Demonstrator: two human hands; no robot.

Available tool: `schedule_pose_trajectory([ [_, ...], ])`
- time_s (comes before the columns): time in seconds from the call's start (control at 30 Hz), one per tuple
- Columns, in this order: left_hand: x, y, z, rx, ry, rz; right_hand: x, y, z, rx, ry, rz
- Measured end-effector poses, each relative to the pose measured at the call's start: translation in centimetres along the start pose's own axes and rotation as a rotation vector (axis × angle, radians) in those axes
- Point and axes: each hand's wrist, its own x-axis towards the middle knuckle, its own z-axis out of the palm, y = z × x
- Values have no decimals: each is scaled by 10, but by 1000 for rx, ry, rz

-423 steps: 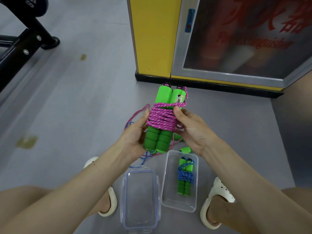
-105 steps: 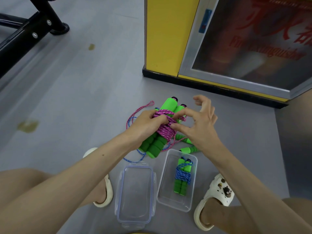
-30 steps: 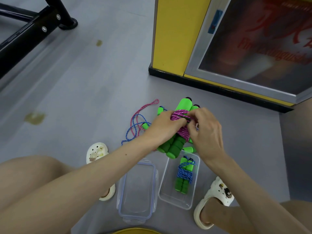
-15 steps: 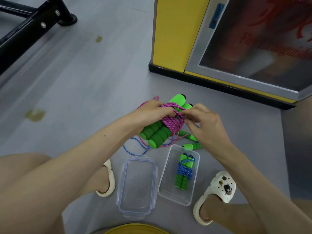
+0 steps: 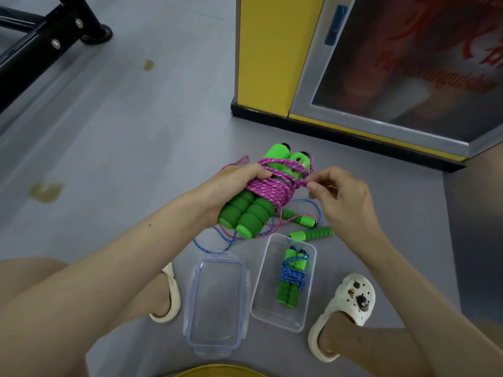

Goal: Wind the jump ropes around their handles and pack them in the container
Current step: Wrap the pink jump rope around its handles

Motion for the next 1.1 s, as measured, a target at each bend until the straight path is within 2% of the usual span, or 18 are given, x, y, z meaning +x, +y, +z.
schedule_pose_trajectory([
  [0.07, -1, 1, 1, -95, 8, -22, 2, -2, -3, 277, 33, 190],
  [0.13, 0, 0, 1, -91, 16, 0, 3, -2, -5, 517, 40, 307],
  [0.23, 3, -6, 0, 8, 28, 58, 0, -4, -1, 602, -6, 333],
  [0.3, 3, -7, 0, -18, 7, 77, 0, -8, 1, 633, -20, 327],
  [0.43, 3, -10, 6, -52, -50, 117, 2, -12, 3, 498, 21, 254],
  [0.57, 5, -9, 8, -50, 5, 126, 2, -8, 5, 427, 86, 222],
  [0.77, 10, -16, 7, 80, -3, 126, 4, -9, 10, 63, 5, -183],
  [0.93, 10, -14, 2, 171, -28, 136, 5, -9, 9, -8, -82, -153],
  [1.1, 12, -13, -4, 411, -74, 184, 12, -7, 7, -172, -155, -146],
])
